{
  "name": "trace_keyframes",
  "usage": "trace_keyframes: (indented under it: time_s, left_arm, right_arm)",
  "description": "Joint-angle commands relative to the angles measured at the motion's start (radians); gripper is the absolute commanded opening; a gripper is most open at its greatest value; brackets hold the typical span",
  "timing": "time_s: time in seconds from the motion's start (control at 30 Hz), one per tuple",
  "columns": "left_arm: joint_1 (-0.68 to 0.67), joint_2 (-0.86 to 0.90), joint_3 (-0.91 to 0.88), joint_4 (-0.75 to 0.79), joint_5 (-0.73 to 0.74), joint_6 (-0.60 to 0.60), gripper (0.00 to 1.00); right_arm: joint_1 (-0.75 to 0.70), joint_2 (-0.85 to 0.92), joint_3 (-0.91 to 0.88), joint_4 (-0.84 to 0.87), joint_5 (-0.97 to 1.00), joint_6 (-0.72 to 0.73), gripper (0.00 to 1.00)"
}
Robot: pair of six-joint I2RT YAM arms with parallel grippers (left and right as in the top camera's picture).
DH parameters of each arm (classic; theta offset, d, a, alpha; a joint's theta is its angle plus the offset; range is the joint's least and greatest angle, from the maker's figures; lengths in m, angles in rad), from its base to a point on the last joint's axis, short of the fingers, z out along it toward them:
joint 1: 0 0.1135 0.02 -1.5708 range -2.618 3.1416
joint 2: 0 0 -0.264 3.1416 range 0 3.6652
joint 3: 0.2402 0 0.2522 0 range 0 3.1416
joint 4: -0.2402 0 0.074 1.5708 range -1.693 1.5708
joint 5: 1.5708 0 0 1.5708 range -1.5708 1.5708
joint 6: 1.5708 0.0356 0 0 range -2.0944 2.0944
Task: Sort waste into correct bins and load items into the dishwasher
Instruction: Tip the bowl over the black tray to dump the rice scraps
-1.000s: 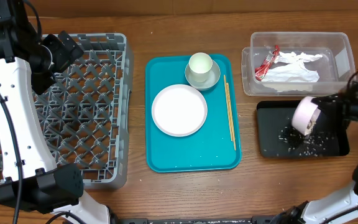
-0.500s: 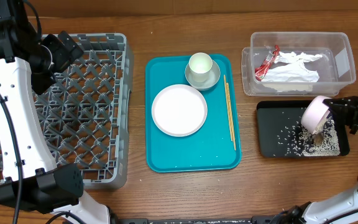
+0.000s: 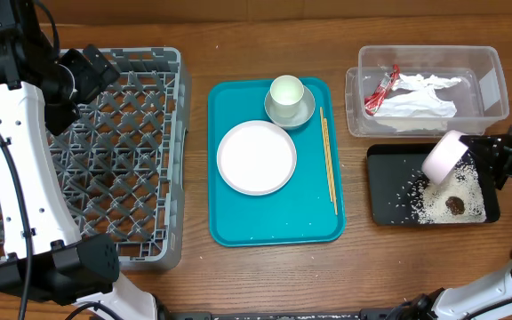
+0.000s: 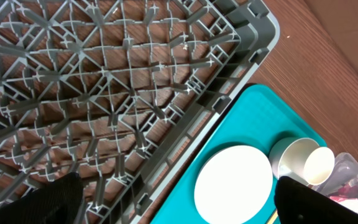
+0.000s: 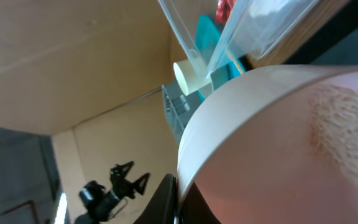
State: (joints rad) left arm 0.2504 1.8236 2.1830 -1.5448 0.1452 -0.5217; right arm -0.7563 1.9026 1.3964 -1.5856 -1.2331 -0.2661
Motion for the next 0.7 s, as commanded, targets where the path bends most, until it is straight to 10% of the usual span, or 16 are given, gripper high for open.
trace_keyframes:
  time_s: [0.0,0.67]
  left_arm:
    - [-0.002,0.002,0.003,0.002,-0.007,-0.006,1.00]
    - [-0.002,0.002,0.003,0.001,-0.007,-0.006,1.00]
  right_arm:
    - [0.009,-0.026,-0.003,0.073,0.003,0.105,0.04]
    - [0.024,-0.021,-0.003,0.099,-0.083,0.113,0.04]
